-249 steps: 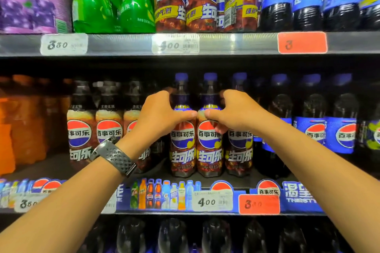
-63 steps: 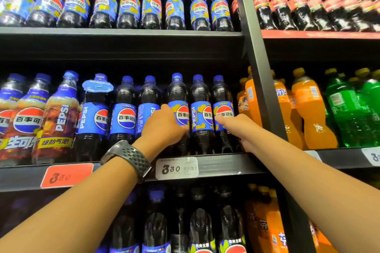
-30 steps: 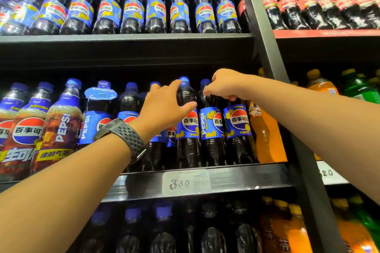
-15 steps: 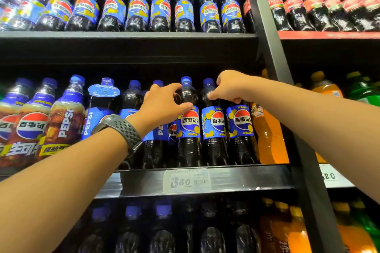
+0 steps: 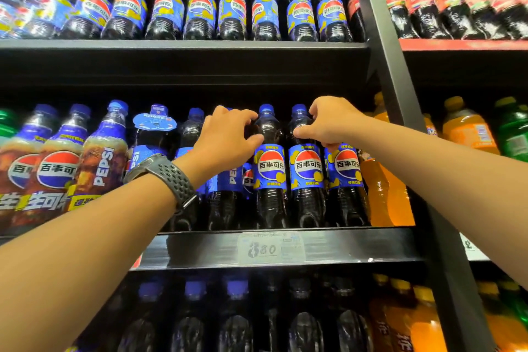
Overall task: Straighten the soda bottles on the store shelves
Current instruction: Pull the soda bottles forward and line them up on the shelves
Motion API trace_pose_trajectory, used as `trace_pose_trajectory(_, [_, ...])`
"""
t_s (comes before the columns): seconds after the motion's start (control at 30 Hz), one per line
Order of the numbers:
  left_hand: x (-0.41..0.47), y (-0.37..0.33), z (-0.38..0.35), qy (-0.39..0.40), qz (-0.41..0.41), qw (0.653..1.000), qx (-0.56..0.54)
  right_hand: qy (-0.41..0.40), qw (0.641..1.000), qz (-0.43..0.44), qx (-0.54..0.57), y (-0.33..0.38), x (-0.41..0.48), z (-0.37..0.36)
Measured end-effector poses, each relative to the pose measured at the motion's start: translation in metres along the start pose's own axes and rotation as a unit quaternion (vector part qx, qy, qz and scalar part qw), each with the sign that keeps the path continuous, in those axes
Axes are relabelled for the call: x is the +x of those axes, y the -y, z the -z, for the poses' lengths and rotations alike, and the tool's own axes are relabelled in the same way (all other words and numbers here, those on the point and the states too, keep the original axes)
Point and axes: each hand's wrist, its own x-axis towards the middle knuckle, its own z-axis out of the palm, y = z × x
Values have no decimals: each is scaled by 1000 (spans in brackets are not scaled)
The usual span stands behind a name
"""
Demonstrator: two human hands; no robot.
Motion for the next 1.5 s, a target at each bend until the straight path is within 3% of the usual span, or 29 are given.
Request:
trace_pose_trajectory(0.1, [1,21,19,-45,-15,997,55,-116,992,52,7,12,-7,5])
trace_pose_trajectory(0.17, [1,38,33,-58,-11,994,90,-142,983,111,25,30,-10,5])
trace_pose_trajectory(0.4, [-6,87,61,-20,2,983,183,-23,988,146,45,107,-2,-28])
trace_pose_trajectory(0.6, [-3,107,63,8,-16,973,231,-33,991,126,-15,133,10,-54])
trace_pose_trajectory(0.77, [10,101,52,3,-60,966,253,2,992,107,-63,136,12,-59])
trace_pose_trajectory(1.0, [15,97,43,2,-41,952,304,58,991,99,-68,141,11,-37])
trace_pose_trajectory(1.13, [15,99,43,12,-44,969,243,36,992,103,-59,147,9,-37])
trace_pose_trajectory(1.33, [18,110,48,50,-25,984,170,69,992,76,-69,145,11,-35])
trace_pose_trajectory(1.5, [18,114,48,43,-37,980,189,60,997,44,-17,144,17,-33])
